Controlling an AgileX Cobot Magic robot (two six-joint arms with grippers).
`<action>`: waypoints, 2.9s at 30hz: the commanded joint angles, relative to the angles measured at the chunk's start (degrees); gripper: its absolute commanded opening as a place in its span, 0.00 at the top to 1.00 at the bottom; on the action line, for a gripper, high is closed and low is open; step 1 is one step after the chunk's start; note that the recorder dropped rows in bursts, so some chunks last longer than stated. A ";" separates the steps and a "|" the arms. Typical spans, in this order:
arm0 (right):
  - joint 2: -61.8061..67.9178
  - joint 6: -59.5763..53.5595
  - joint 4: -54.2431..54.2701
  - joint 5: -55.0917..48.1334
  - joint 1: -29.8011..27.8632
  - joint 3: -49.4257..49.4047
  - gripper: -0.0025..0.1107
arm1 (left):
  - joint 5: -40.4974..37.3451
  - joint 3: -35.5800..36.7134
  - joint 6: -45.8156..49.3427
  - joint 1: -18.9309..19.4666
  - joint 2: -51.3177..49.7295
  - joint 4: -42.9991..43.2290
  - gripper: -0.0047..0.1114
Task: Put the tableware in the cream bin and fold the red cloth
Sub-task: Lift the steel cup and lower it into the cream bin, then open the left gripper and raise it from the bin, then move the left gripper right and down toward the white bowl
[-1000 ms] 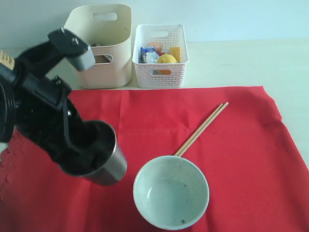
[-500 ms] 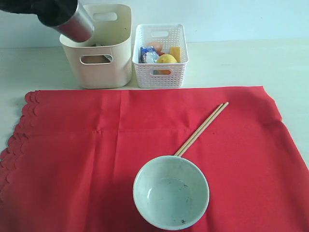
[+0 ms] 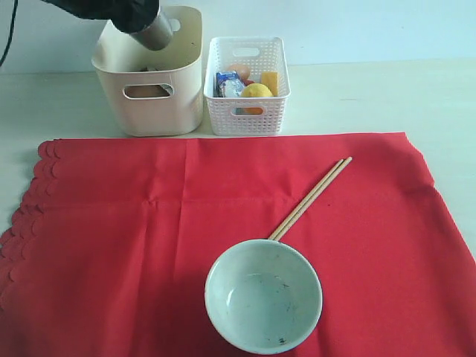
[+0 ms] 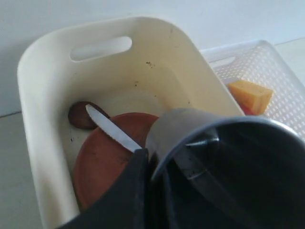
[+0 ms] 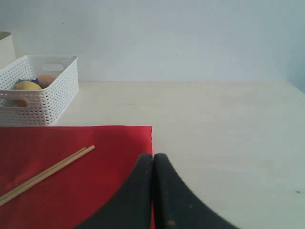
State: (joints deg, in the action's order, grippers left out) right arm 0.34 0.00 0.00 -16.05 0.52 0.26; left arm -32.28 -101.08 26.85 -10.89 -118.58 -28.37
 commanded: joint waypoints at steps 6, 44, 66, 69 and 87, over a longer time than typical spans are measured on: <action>-0.34 0.00 0.00 0.72 -0.31 -0.26 0.98 | -1.33 -1.12 0.05 0.13 -4.46 -0.79 0.80; -0.34 0.00 0.00 0.72 -0.31 -0.26 0.98 | -35.71 3.41 -3.51 0.02 8.72 -12.57 0.53; -0.34 0.00 0.00 0.72 -0.31 -0.26 0.98 | -37.52 26.98 0.09 -0.05 18.47 -13.76 0.53; -0.34 0.00 0.00 0.72 -0.31 -0.26 0.98 | -37.39 29.64 2.14 -0.64 19.43 -13.76 0.53; -0.34 0.00 0.00 0.72 -0.31 -0.26 0.98 | -22.11 34.61 7.78 -19.07 19.73 -10.83 0.50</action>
State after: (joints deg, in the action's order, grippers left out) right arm 0.34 0.00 0.00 -16.05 0.52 0.26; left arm -57.03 -66.68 33.87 -28.11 -99.07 -39.58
